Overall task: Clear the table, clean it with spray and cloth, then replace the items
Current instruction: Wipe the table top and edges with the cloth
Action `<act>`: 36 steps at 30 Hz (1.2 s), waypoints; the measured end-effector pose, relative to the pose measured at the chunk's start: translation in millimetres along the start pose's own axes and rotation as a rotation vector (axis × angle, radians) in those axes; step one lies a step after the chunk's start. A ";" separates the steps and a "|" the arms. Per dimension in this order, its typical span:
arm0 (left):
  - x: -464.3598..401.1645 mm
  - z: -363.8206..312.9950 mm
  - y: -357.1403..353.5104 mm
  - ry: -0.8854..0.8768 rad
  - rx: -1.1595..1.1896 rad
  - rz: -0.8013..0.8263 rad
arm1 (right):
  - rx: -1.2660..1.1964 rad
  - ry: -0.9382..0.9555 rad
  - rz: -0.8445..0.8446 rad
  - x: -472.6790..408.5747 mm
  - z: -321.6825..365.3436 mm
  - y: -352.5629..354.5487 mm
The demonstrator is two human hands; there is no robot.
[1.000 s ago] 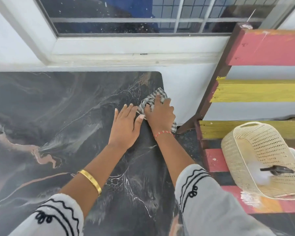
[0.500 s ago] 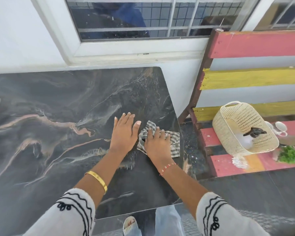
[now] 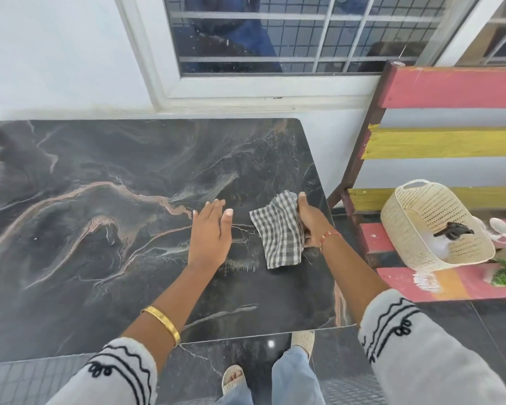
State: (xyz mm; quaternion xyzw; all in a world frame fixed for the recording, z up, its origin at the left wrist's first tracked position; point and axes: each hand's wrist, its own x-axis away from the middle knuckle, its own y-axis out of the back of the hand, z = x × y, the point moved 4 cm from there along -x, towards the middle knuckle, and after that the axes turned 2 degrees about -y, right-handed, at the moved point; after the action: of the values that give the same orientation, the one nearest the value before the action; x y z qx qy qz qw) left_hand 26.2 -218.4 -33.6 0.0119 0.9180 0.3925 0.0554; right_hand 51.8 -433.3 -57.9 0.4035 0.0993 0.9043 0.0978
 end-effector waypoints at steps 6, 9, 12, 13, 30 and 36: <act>2.0 -3.7 -17.1 -0.021 0.005 0.044 | 0.681 0.617 -0.642 23.1 24.5 17.5; -1.2 -10.4 -30.0 -0.041 -0.003 0.073 | 0.991 0.874 -0.436 28.5 6.7 -8.3; -3.4 -17.5 -39.5 -0.070 -0.022 0.106 | 1.160 0.801 -0.300 8.5 -32.6 -15.6; -3.4 -19.2 -41.3 -0.073 -0.026 0.110 | 1.115 0.747 -0.298 2.5 -41.4 -12.8; 14.7 54.9 16.8 0.096 -0.051 -0.048 | 1.036 1.027 -0.195 42.3 -46.7 -164.5; 29.5 39.5 -8.6 0.113 -0.006 -0.002 | 1.152 1.185 -0.250 48.4 -66.2 -127.7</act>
State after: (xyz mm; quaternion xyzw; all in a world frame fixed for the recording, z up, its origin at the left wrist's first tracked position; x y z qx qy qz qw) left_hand 1.4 -194.0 -69.6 -0.0112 0.9185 0.3951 0.0037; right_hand -17.1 -304.9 -99.8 -0.1659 0.6252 0.7570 -0.0926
